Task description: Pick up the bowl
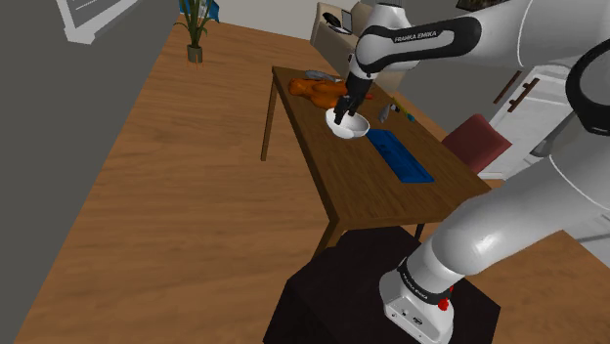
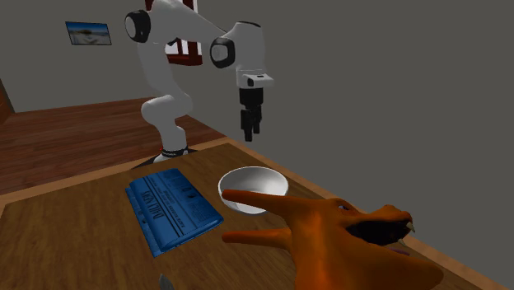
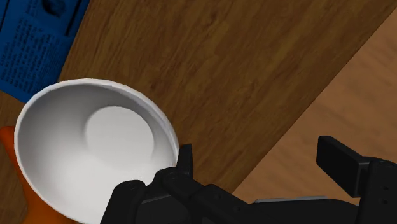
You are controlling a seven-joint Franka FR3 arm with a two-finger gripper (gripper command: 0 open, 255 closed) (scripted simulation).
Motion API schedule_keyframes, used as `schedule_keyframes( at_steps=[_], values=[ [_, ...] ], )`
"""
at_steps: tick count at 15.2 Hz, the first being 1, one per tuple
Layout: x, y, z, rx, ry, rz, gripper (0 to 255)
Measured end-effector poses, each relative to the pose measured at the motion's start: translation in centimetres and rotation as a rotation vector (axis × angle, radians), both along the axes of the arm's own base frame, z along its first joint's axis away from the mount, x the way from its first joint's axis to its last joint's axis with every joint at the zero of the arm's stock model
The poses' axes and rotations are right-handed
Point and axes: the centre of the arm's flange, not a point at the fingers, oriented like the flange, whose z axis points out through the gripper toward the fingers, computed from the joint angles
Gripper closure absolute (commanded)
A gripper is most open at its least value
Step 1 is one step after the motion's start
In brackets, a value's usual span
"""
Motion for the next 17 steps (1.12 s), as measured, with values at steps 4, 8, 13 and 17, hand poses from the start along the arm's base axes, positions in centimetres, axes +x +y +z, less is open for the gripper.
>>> schedule_keyframes(
  at_steps=[4,8,13,17],
  values=[
    [3.3,-3.1,-2.5,-0.026,-0.001,0.017,0],
    [5.7,-5.7,-4.0,-0.045,-0.001,0.031,0],
    [5.9,-5.9,-6.6,-0.047,-0.001,0.033,0],
    [5.9,-5.9,-7.8,-0.047,-0.001,0.033,255]
  ],
)
